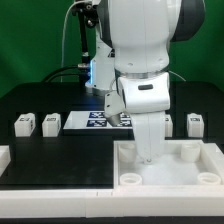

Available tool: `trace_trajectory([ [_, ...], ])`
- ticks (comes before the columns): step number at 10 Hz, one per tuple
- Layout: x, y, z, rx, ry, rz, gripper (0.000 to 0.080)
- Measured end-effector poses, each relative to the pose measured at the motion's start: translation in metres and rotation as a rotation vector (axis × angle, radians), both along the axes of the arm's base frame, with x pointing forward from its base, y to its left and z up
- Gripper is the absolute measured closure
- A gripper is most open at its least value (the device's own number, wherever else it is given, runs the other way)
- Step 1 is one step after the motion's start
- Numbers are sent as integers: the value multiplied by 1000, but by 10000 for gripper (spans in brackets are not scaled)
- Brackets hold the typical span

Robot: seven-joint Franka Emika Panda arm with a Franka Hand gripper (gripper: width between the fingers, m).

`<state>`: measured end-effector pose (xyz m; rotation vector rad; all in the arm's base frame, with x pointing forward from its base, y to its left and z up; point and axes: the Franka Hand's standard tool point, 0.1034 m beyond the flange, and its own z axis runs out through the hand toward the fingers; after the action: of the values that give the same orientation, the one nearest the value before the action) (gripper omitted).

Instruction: Assemble one leg

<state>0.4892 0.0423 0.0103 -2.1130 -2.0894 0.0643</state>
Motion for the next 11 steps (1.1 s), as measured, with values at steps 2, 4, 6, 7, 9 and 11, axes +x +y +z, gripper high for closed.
trace_trajectory([
  [2, 0, 0, 1, 0, -1, 0, 151],
  [4, -6, 6, 30, -37, -23, -110, 151],
  [6, -24, 19, 51, -71, -28, -211, 151],
  [7, -33, 28, 56, -90, -21, -343, 151],
  [9, -46, 62, 70, -132, -9, -681, 151],
  [11, -50, 86, 70, -151, 2, -914, 151],
])
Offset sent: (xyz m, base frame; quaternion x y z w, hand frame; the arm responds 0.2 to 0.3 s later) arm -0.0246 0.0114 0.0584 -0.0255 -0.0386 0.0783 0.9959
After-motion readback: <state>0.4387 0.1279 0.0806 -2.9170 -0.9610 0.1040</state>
